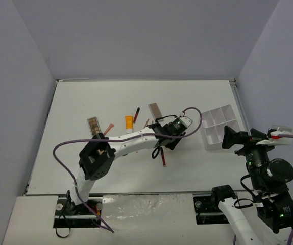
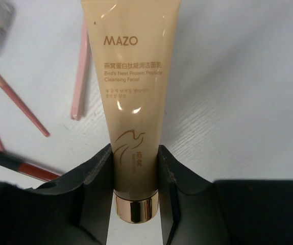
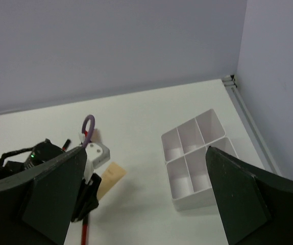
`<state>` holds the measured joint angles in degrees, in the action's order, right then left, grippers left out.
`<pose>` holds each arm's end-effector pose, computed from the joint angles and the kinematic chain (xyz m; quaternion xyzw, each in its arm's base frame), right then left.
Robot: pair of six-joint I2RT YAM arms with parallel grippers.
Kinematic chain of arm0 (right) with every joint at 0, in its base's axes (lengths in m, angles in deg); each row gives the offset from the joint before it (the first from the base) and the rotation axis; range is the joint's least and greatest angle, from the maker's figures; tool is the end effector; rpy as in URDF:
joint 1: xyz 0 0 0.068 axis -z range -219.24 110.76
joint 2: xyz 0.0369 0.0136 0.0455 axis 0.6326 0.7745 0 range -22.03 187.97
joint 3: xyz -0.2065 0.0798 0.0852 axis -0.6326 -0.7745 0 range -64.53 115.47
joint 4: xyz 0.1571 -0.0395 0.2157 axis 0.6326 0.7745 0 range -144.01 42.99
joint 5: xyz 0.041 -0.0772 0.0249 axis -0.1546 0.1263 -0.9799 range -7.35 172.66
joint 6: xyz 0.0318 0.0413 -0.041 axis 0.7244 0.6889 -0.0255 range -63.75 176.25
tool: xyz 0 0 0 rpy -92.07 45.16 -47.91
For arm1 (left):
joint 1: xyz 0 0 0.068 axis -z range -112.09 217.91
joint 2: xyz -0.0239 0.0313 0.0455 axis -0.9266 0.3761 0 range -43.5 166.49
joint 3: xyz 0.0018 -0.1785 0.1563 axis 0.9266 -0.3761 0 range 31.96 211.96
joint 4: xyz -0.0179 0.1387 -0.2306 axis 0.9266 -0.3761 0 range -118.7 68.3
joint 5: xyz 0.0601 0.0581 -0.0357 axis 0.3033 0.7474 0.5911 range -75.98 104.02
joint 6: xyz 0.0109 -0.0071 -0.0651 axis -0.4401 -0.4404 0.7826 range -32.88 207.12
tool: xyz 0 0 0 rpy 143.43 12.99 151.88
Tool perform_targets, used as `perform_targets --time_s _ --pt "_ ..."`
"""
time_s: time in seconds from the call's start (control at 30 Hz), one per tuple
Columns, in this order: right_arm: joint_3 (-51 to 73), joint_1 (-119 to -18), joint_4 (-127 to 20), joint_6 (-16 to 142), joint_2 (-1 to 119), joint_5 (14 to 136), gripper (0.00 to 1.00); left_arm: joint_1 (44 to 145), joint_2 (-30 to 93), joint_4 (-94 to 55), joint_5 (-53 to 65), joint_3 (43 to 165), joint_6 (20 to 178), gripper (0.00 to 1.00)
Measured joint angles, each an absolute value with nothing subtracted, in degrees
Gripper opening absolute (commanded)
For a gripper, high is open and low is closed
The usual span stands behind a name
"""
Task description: Organize the makeup
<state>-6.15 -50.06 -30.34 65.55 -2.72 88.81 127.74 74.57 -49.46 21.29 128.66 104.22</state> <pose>0.0863 0.0107 0.4287 0.0347 0.6057 0.1067 0.7878 0.2408 -0.4010 0.1819 0.3200 0.8790 -0.1702 0.3098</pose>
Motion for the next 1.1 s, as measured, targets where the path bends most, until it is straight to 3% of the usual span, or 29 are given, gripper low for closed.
perform_targets --time_s 0.33,0.77,1.1 --pt "12.9 -50.1 -22.8 66.8 16.5 74.3 0.94 133.1 48.0 -27.2 21.1 109.5 94.7 0.00" --pt "15.6 -50.2 -18.5 67.7 27.1 57.2 0.87 135.8 39.9 -18.1 17.3 101.2 85.3 0.02" --pt "12.3 -50.2 -18.1 66.4 29.5 52.6 0.78 135.8 38.8 -15.8 15.0 101.2 83.1 0.03"
